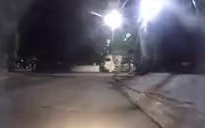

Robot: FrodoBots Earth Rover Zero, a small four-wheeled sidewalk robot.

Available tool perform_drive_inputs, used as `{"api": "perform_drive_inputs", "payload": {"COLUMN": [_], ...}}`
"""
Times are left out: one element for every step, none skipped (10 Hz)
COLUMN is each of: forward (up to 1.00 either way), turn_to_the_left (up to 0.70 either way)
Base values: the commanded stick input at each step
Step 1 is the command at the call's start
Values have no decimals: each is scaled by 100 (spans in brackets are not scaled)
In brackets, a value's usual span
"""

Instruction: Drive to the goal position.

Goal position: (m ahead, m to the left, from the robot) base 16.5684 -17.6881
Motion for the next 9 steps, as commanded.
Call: {"api": "perform_drive_inputs", "payload": {"forward": [70, 70, 70, 70, 70, 70, 70, 70, 70], "turn_to_the_left": [0, 0, 0, 0, 0, 0, 0, 0, 0]}}
